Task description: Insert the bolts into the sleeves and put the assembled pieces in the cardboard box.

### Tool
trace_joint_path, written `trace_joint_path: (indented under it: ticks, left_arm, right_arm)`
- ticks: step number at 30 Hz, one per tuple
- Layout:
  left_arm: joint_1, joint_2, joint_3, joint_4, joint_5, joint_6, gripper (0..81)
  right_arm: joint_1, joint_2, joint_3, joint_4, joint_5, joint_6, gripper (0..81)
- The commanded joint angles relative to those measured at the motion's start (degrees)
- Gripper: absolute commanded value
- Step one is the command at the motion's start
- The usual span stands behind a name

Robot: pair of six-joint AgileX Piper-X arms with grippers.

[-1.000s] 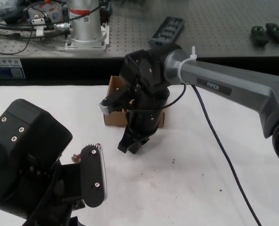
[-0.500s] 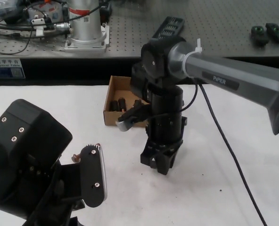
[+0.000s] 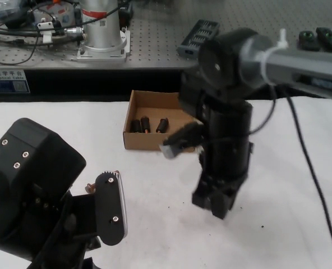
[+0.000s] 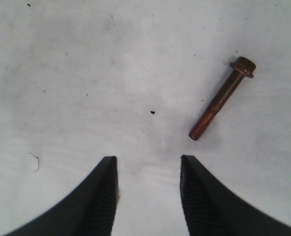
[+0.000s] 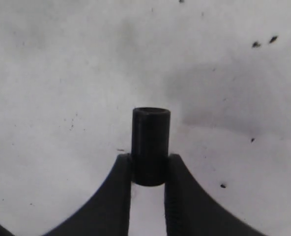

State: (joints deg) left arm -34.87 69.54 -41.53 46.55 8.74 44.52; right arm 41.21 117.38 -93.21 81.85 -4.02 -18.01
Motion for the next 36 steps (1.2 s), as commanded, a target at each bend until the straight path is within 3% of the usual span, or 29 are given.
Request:
trace_joint_path:
  ticks: [1, 5, 9, 17, 24, 26, 29, 31, 36]
  left_arm:
    - [-0.26, -0.61, -0.45, 0.05, -0.82, -1.14, 30.5]
    - [-0.26, -0.61, -0.45, -0.28, -0.82, -1.14, 30.5]
    - [-0.26, -0.61, -0.45, -0.28, -0.82, -1.14, 30.5]
    - [-0.26, -0.61, -0.45, -0.28, -0.82, -1.14, 30.5]
    - [-0.26, -0.61, -0.45, -0.28, -0.82, -1.14, 30.5]
    - [-0.26, -0.61, -0.45, -0.25, -0.82, -1.38, 30.5]
    - [-0.26, -0.61, -0.45, -0.25, -0.82, -1.38, 30.5]
    - [-0.26, -0.61, -0.45, -0.25, -0.82, -1.38, 30.5]
    - [-0.26, -0.61, -0.45, -0.25, -0.64, -1.34, 30.5]
  right_arm:
    - [-0.37, -7.46, 9.69, -9.57, -1.09, 0.40, 4.4]
    - [-0.57, -15.41, 20.41, -25.80, -5.32, 2.63, 4.4]
    - [-0.57, -20.28, 28.95, -33.93, -4.65, 3.00, 4.4]
    - [-0.57, -21.06, 40.62, -32.72, 0.11, 2.99, 4.4]
    - [-0.57, -22.59, 41.34, -31.41, 2.15, 2.83, 1.1]
    - [-0.57, -23.74, 41.34, -31.41, 2.15, 2.83, 6.6]
    - [-0.57, -25.96, 41.34, -31.07, 3.63, 2.85, 26.3]
    - [-0.57, -27.12, 41.34, -30.62, 6.56, 2.85, 34.4]
    - [-0.57, -27.74, 41.34, -30.90, 6.62, 1.62, 33.7]
